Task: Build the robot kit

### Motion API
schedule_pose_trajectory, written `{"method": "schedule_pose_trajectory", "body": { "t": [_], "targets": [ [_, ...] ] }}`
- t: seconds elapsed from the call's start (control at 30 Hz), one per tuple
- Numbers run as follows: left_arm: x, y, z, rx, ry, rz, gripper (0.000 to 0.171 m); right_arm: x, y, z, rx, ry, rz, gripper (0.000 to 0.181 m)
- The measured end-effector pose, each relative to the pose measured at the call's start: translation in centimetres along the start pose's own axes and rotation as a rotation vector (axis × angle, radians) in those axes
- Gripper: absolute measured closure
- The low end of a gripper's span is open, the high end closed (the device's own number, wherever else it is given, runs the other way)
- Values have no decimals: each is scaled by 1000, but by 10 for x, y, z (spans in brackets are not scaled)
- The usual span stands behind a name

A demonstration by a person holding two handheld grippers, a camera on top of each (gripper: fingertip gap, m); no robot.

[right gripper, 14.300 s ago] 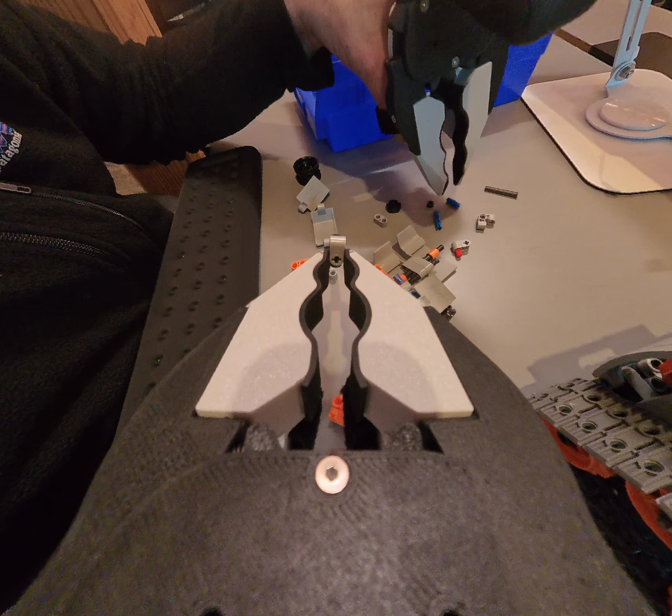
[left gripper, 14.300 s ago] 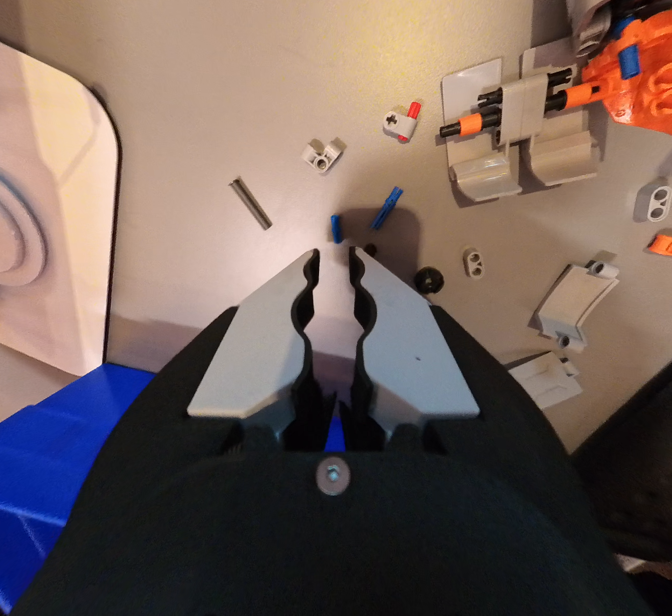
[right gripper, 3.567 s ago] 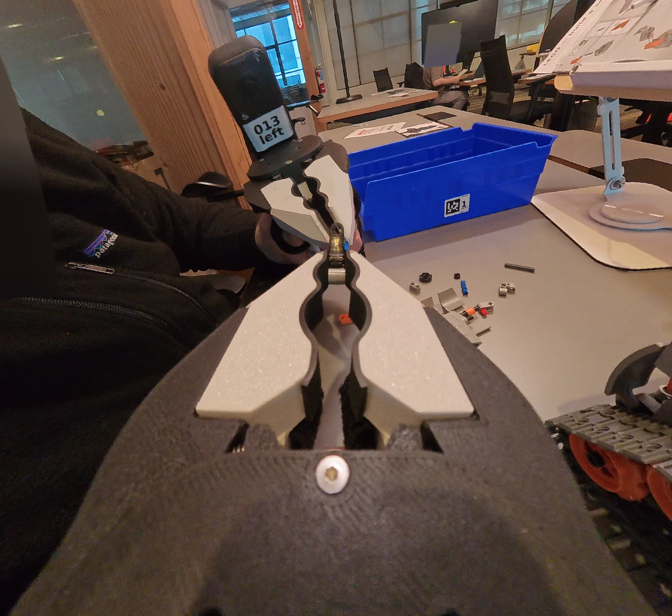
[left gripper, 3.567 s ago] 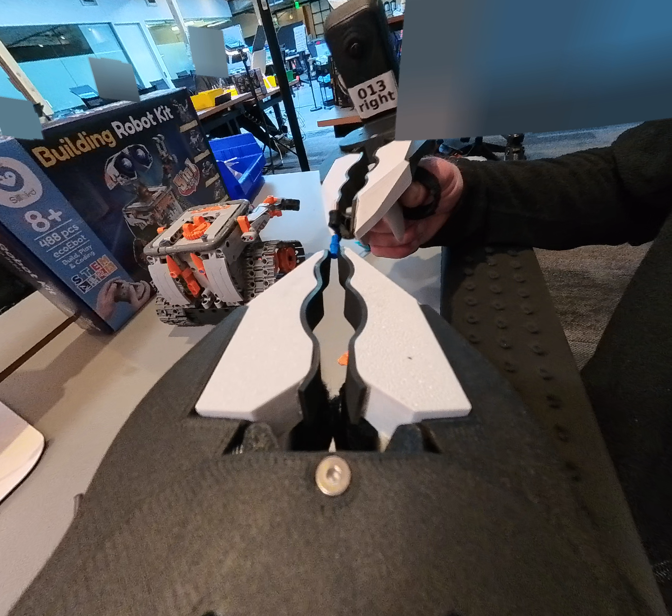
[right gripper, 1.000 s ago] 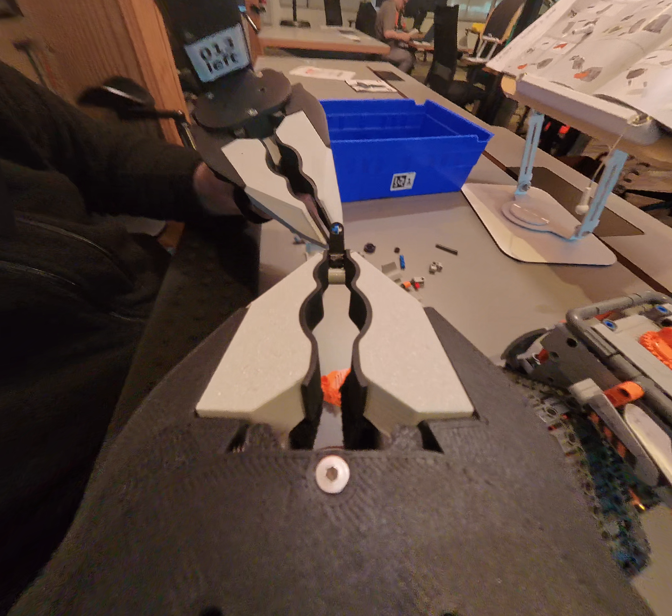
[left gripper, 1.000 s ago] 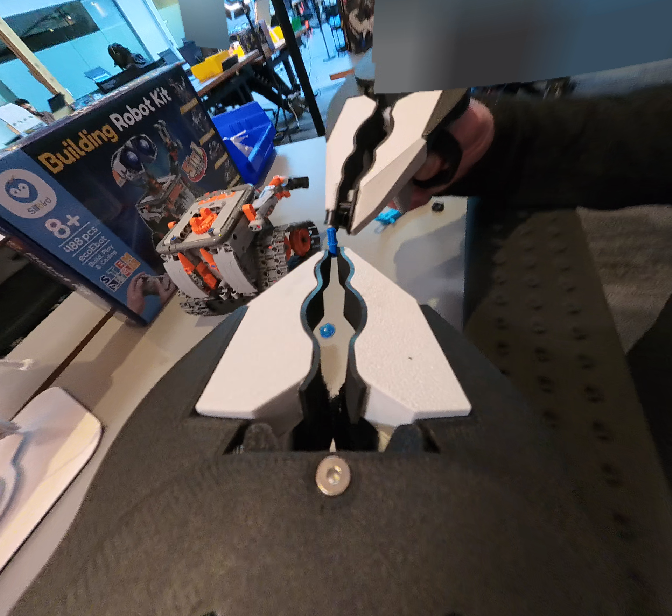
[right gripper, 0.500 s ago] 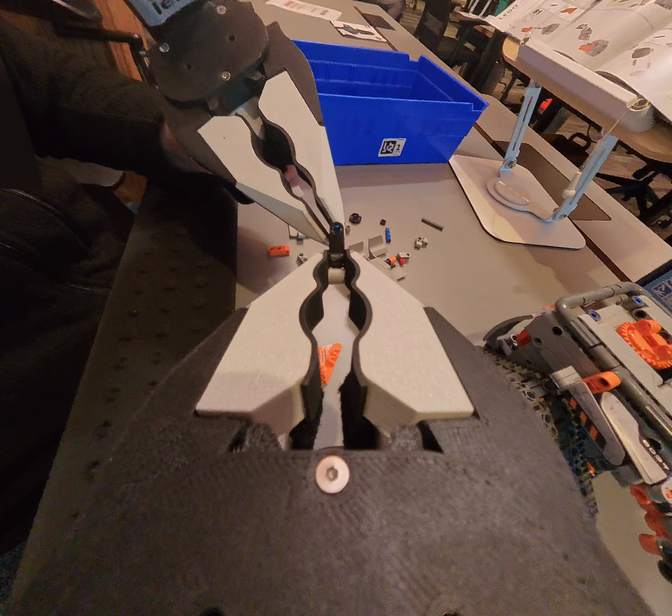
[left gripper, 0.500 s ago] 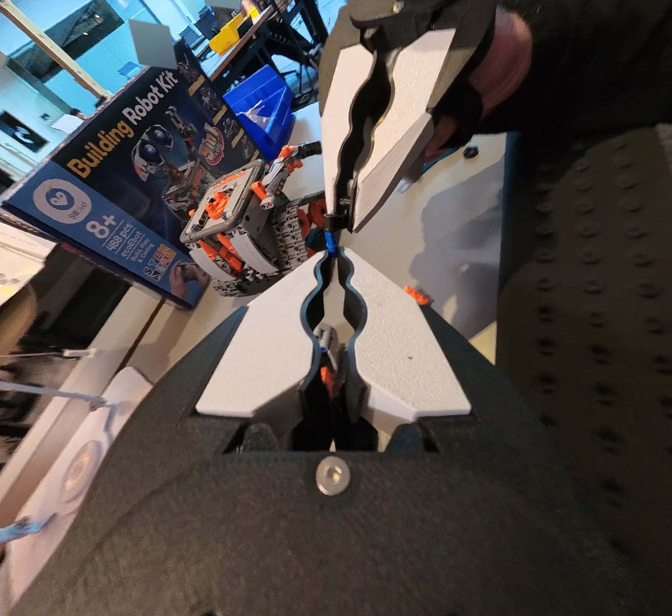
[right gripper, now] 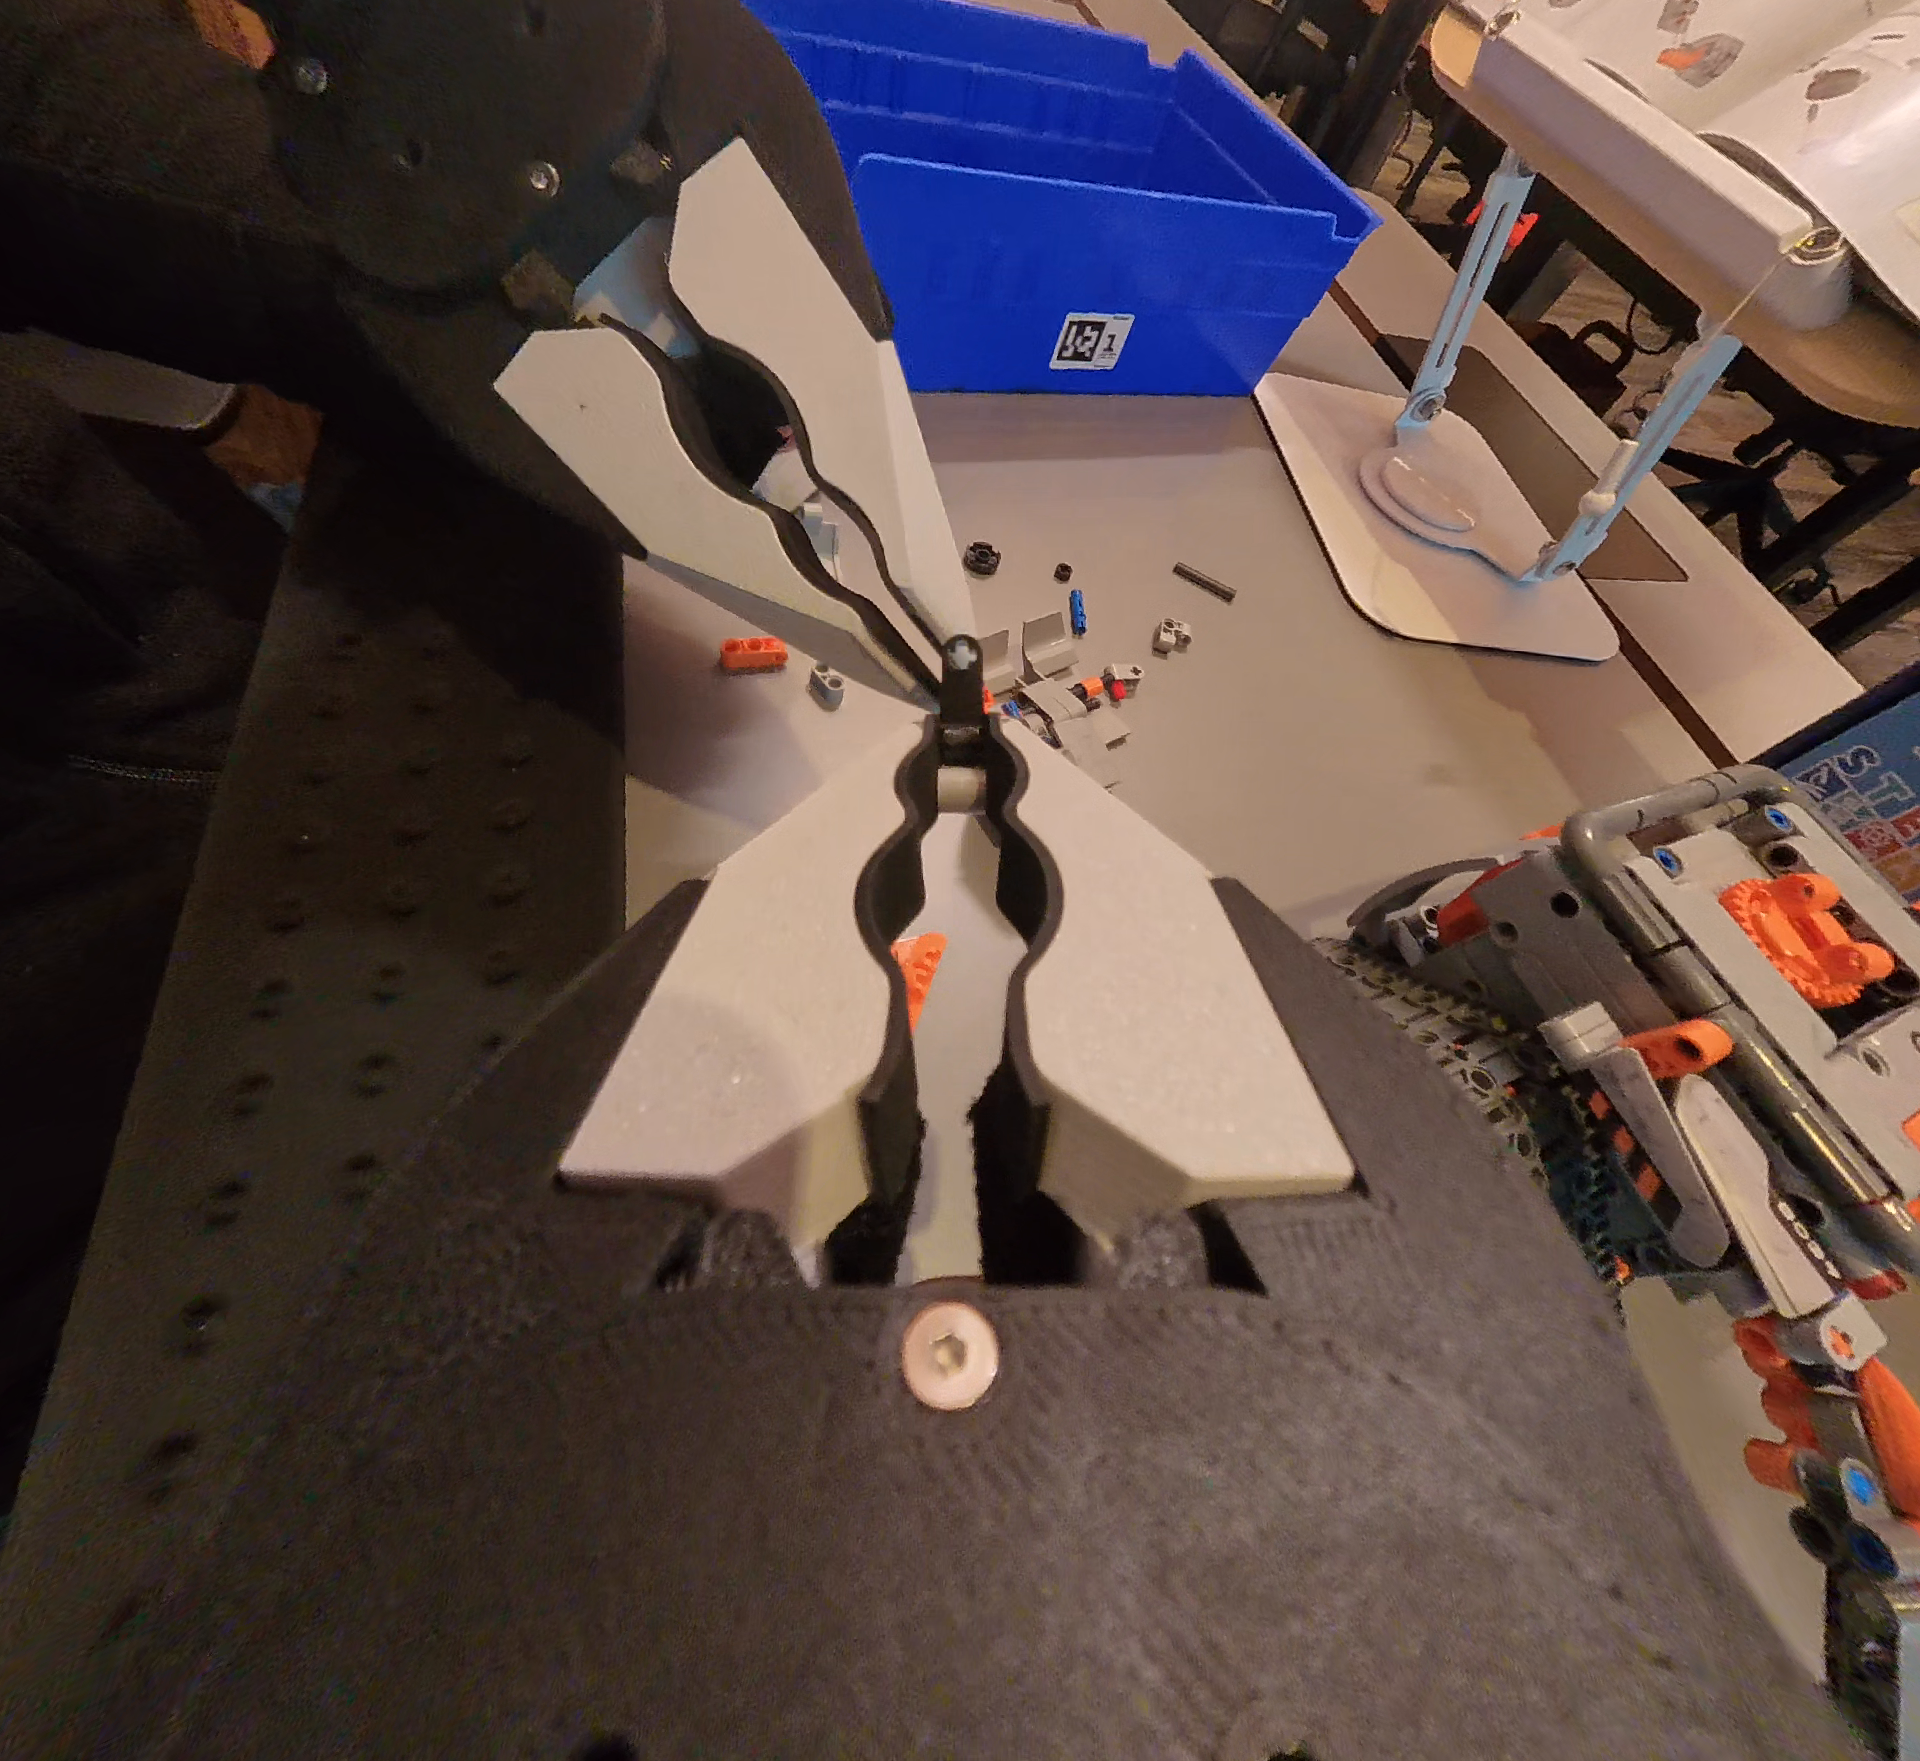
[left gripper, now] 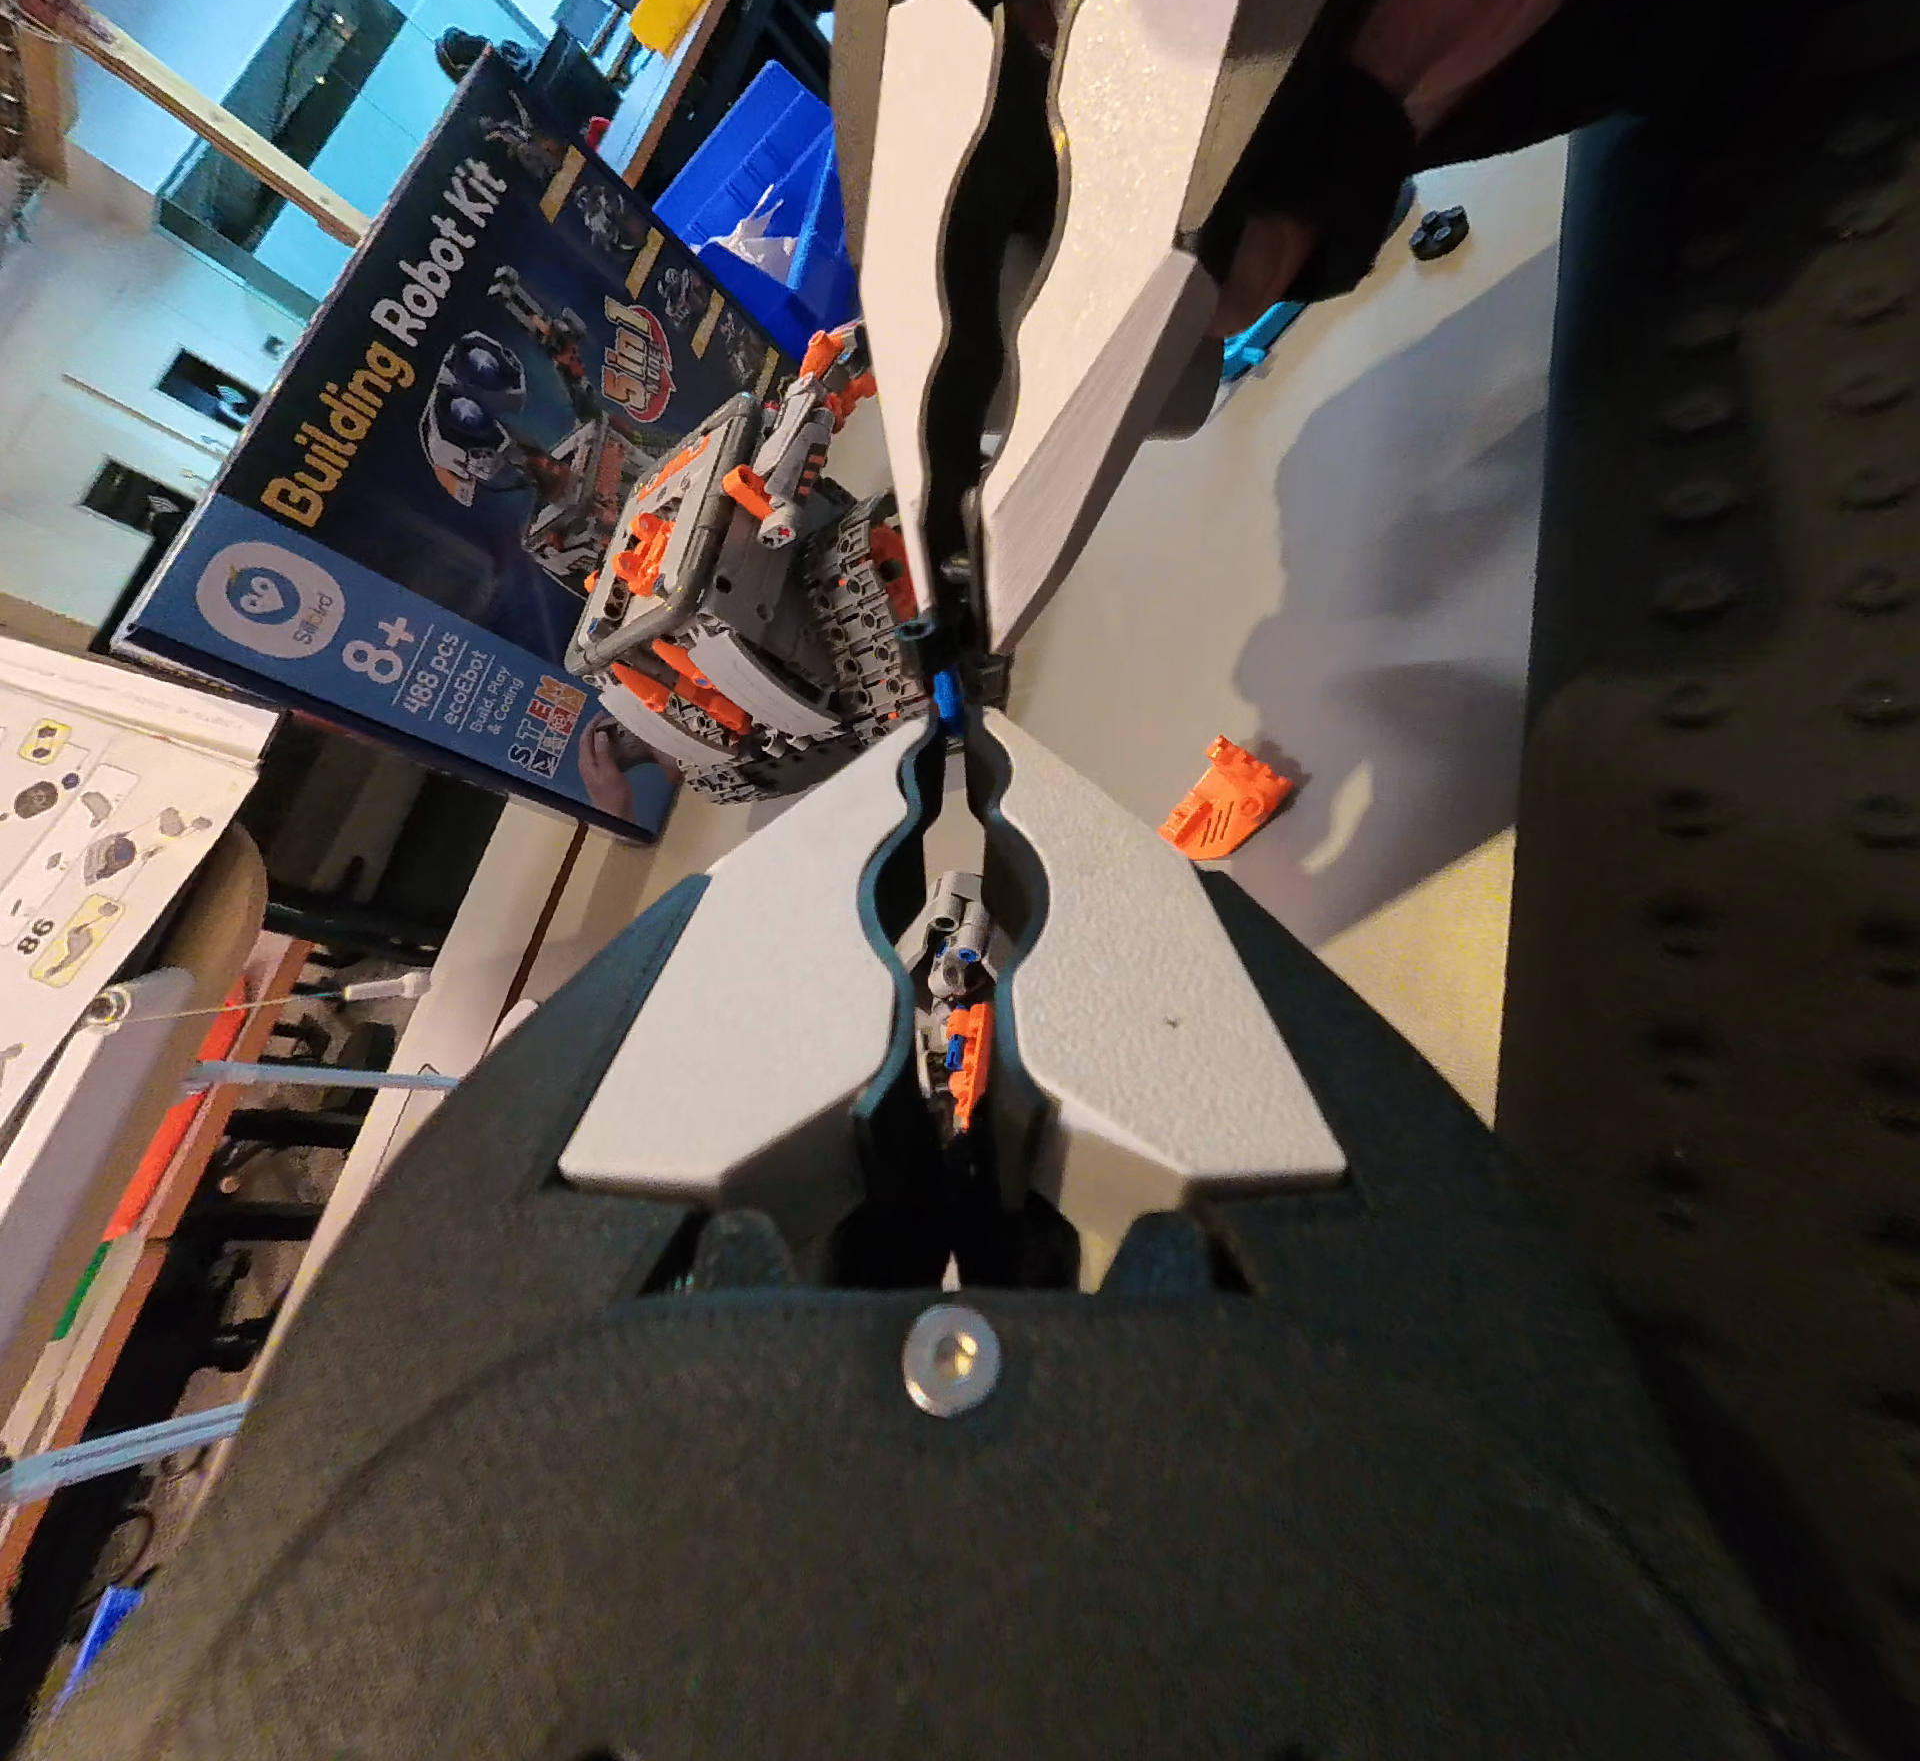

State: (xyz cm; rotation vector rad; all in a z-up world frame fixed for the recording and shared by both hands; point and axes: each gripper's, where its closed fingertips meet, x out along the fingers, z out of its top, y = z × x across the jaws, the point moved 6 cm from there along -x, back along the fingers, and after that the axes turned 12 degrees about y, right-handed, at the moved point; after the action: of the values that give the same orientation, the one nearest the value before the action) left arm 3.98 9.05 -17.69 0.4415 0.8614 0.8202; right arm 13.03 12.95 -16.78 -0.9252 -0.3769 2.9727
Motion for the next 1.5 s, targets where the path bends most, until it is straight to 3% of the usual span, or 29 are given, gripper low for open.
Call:
{"method": "schedule_pose_trajectory", "body": {
  "t": [0.77, 1.5],
  "targets": [
    [-8, 6, 2, -72, -79, 21, 171, -5, 0, 3, 38, -62, 41, 176],
    [-8, 5, 0, -31, -82, 17, 171, -5, 4, 5, -67, -35, -28, 176]
  ]
}}
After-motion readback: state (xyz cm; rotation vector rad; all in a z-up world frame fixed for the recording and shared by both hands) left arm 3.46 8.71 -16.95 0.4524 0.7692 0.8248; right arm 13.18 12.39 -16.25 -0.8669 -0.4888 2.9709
